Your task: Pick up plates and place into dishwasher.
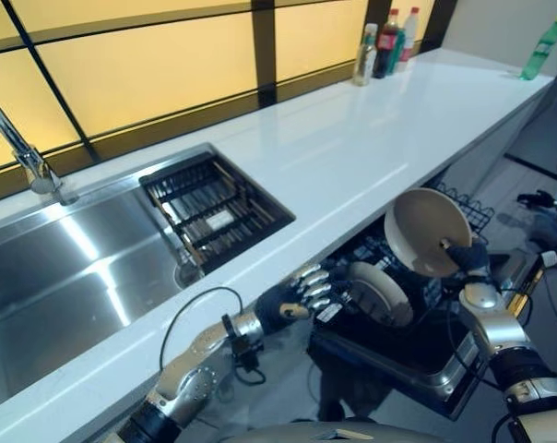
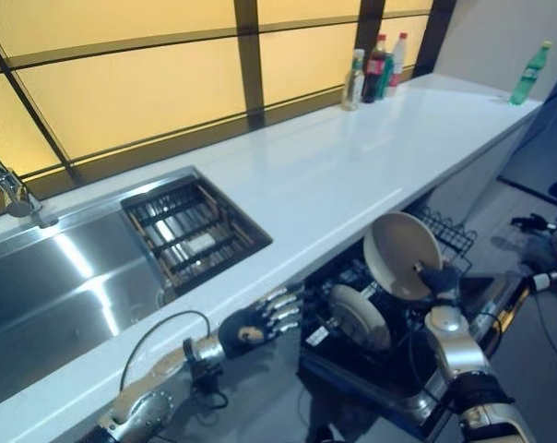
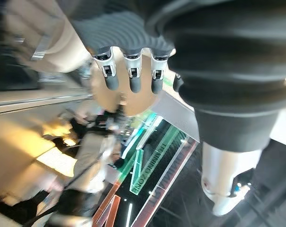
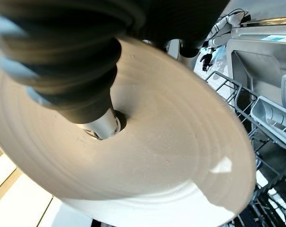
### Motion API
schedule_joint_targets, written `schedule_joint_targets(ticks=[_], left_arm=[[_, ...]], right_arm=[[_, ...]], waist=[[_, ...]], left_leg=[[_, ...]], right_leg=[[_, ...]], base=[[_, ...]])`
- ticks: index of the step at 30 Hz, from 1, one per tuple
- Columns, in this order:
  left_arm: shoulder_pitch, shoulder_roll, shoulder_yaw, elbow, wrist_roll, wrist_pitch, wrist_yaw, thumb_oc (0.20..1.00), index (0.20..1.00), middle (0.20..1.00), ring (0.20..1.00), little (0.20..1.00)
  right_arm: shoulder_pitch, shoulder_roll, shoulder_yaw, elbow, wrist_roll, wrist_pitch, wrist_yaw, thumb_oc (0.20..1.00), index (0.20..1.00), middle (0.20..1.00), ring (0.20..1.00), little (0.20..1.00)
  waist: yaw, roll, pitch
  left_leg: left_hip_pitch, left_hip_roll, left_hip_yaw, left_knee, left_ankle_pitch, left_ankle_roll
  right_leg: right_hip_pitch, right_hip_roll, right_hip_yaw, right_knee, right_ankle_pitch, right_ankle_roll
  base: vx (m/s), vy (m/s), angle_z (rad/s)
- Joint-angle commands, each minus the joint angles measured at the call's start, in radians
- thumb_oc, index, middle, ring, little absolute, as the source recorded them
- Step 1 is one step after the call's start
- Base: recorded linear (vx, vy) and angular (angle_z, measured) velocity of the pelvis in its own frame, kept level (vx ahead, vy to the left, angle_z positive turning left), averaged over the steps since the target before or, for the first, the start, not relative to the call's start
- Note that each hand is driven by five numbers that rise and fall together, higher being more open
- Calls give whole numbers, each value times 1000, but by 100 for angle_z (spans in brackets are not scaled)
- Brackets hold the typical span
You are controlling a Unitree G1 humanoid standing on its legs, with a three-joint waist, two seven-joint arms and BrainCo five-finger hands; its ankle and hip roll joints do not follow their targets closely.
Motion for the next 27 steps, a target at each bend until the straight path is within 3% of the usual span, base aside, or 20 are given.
schedule_joint_targets(ticks=[1,5,12,18,21,27], left_arm=[[10,-11,-42,31,-37,-8,-106,1000,1000,1000,1000,1000],[16,-33,-77,149,14,-27,-72,1000,1000,1000,1000,1000],[72,-29,-35,300,160,-70,-109,1000,1000,1000,1000,1000],[115,-9,23,473,333,-116,-13,1000,1000,1000,1000,1000],[143,1,54,558,440,-107,4,1000,1000,1000,1000,1000],[176,-23,111,769,596,-215,44,1000,1000,1000,1000,1000]], right_arm=[[-182,-43,-37,40,14,-58,-28,200,200,200,200,200],[-210,-42,-24,73,3,-39,-41,200,200,200,200,200],[-231,-90,-45,113,-24,-32,-53,200,200,200,200,200],[-228,-147,-53,165,-100,-10,-75,200,200,200,200,200],[-235,-198,-47,206,-114,-24,-65,200,200,200,200,200],[-246,-267,-14,213,-228,-45,-72,200,200,200,200,200]], waist=[[8,-10,20],[-2,-6,22],[5,5,35],[13,12,44],[28,18,52],[37,40,67]], left_leg=[[-114,48,-23,25,48,32],[-108,59,-11,25,49,26],[-120,77,-16,60,41,14],[-150,107,-11,111,38,-4],[-167,118,-27,127,44,-14],[-207,125,-52,163,50,-27]], right_leg=[[1,-27,-5,122,-129,73],[-6,-28,5,130,-131,78],[-11,-32,6,147,-138,77],[-21,-36,-6,164,-144,75],[-21,-35,-16,168,-148,69],[-40,-46,-38,192,-159,62]], base=[[28,-49,-2],[47,-46,-3],[64,-20,-1],[60,-44,-1],[52,-64,12],[16,-15,11]])
